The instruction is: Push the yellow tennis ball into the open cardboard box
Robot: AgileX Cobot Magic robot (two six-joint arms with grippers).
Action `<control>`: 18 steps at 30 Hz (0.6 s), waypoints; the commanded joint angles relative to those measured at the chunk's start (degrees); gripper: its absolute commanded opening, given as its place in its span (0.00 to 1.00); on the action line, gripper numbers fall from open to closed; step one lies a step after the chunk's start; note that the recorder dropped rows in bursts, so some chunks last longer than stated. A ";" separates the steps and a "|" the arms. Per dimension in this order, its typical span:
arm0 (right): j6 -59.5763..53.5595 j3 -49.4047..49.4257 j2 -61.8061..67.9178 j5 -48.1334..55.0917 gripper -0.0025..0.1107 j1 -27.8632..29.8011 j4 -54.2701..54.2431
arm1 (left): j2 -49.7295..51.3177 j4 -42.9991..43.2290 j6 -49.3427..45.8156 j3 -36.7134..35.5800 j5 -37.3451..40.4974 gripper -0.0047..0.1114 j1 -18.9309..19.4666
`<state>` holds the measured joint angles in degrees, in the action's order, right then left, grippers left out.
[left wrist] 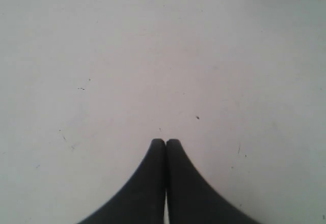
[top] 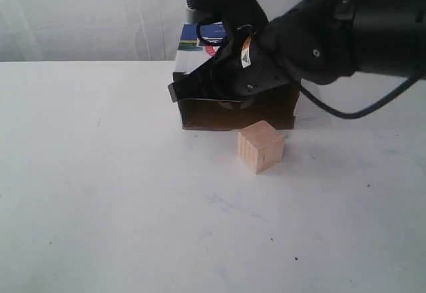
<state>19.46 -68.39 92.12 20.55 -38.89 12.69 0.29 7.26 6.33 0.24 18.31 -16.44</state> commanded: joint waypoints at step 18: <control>0.35 24.71 -18.15 -21.92 0.02 1.82 -3.80 | -0.29 0.13 -0.13 -0.24 1.00 0.04 -0.29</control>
<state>19.46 -47.34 78.45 -0.68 -38.28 8.68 0.29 7.26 6.33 0.24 18.31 -16.44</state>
